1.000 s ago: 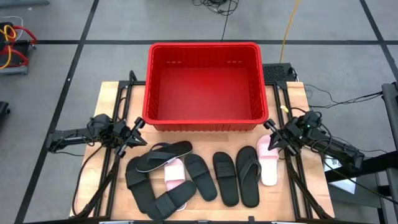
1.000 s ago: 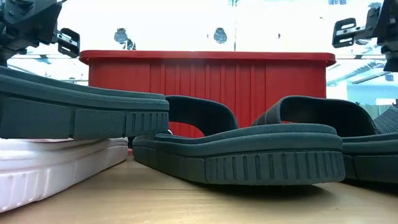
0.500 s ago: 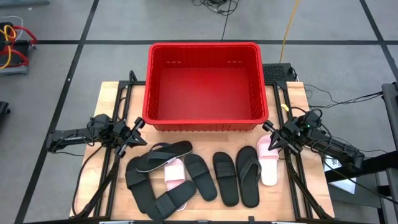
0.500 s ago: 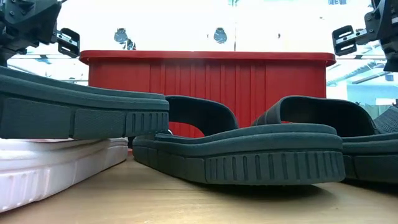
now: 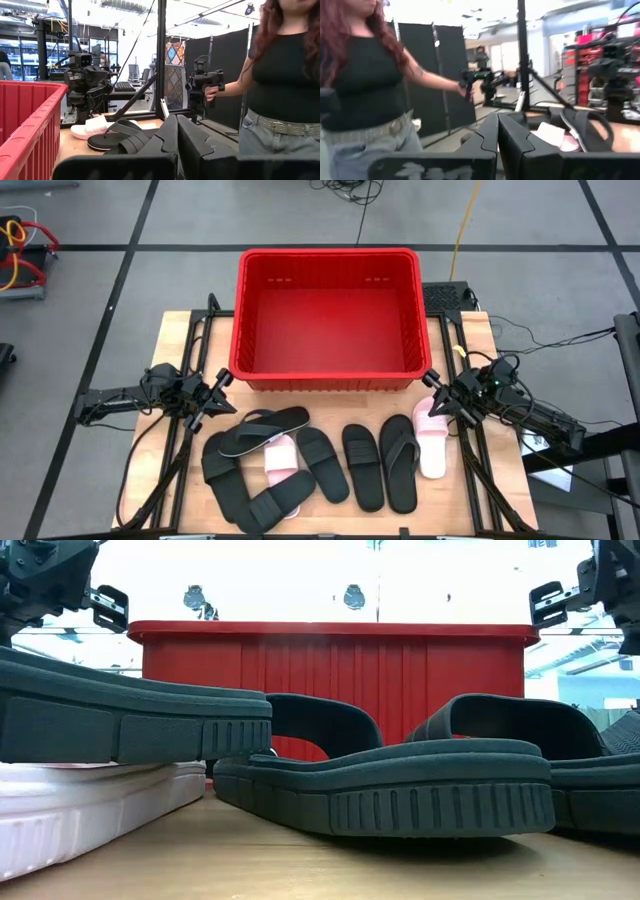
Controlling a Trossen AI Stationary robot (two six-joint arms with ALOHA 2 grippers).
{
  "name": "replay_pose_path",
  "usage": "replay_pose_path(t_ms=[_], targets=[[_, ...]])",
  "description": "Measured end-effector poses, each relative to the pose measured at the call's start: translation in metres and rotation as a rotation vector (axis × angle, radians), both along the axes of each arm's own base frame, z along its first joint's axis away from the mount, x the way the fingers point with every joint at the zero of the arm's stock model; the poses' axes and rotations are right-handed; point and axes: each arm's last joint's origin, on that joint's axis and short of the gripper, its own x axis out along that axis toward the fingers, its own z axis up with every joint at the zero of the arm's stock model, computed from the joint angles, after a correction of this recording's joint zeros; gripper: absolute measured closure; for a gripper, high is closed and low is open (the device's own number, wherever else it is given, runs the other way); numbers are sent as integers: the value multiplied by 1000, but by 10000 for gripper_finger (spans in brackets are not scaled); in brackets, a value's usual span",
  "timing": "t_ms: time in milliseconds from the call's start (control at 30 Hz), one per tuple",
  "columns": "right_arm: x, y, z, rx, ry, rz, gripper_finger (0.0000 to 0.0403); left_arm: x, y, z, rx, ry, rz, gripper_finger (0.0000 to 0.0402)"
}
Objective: Pick and place slides into bin
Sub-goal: Put the black slipper into the red bin
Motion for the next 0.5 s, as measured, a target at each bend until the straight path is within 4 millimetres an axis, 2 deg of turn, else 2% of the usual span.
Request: replay_pose_path(t_ms=[233, 500], targets=[[2, -6, 5, 86, -73, -226, 403, 0, 1, 2, -69, 4, 37, 383], [-5, -3, 19, 57, -233, -226, 403, -5, 1, 17, -100, -143, 45, 380]])
